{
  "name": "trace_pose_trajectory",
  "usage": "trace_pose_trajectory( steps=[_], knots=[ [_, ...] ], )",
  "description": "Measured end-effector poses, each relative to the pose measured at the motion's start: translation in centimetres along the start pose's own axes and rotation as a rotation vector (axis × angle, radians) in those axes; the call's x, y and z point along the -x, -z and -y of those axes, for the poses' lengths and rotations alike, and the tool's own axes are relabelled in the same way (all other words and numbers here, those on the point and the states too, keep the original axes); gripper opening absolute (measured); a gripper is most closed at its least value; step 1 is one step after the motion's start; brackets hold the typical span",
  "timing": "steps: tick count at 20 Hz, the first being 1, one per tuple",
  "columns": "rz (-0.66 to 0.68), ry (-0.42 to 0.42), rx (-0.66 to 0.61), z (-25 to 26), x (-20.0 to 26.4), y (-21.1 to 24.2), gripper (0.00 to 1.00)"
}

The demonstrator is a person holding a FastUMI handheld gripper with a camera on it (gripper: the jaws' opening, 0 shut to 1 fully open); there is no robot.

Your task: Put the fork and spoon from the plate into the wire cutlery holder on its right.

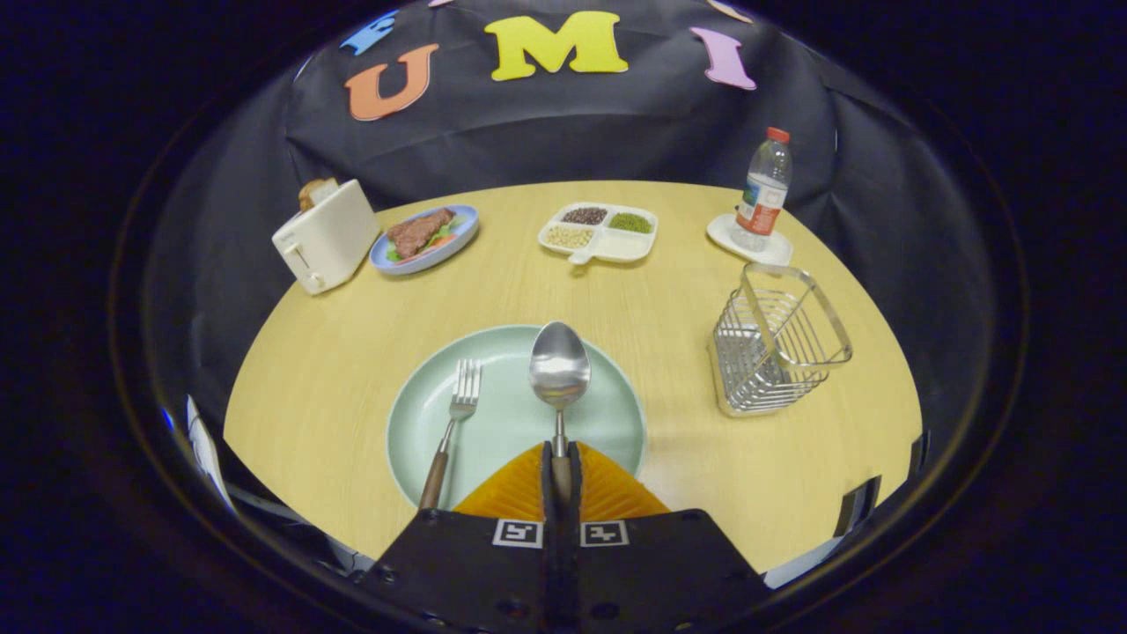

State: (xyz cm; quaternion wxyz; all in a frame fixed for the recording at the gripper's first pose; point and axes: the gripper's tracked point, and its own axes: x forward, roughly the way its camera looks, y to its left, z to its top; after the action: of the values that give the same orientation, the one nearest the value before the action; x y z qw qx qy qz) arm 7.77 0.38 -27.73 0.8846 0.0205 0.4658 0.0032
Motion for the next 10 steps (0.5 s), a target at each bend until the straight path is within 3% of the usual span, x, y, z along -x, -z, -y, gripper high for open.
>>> trace_pose_trajectory(
  steps=[10],
  knots=[
    [0.115, 0.009, -0.035, 5.3, 5.2, -5.4, 0.01]
  ],
)
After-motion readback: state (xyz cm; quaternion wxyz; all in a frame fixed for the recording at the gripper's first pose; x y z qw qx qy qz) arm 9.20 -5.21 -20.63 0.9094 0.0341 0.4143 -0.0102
